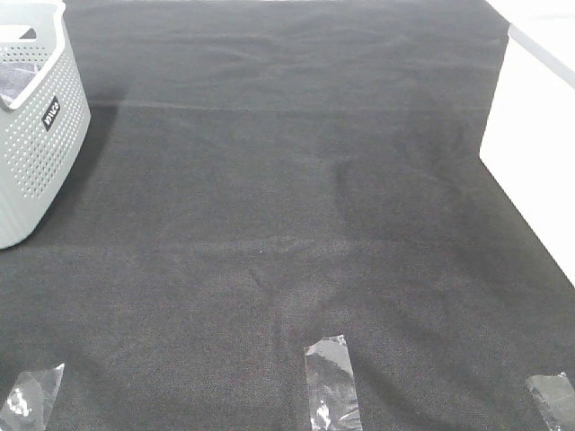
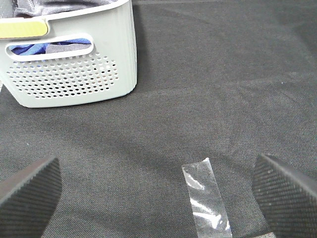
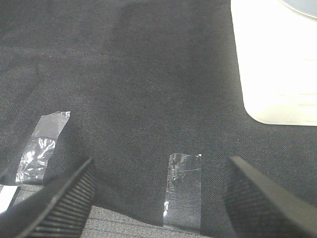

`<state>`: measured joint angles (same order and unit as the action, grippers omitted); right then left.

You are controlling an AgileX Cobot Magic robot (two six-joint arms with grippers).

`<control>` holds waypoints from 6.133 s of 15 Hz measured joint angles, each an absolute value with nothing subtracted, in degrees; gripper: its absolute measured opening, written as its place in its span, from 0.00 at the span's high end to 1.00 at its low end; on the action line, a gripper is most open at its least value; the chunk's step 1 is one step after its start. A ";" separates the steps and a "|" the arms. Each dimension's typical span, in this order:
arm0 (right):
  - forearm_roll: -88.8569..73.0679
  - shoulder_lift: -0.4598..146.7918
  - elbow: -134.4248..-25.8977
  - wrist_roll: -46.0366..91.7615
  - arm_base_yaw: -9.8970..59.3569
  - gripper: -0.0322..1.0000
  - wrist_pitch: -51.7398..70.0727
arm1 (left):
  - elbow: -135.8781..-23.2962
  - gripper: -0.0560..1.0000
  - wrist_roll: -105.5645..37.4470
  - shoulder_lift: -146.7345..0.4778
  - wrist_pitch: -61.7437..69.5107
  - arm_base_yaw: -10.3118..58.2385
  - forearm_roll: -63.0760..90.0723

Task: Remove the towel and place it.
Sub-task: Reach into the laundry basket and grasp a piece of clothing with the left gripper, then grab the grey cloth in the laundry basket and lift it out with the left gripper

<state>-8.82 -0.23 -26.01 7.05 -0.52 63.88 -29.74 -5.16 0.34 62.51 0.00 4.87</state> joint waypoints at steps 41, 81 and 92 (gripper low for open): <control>-8.82 -0.23 -26.01 7.05 -0.52 0.28 63.88 | -112.64 0.01 -58.27 -113.39 69.21 -6.02 -17.99; -8.82 -0.23 -26.01 7.05 -0.52 0.28 63.88 | -113.33 0.95 -58.21 -130.58 51.28 -6.02 -25.73; -8.82 -0.23 -26.01 7.05 -0.52 0.28 63.88 | -113.33 0.95 -53.34 -113.50 59.24 -5.16 -24.12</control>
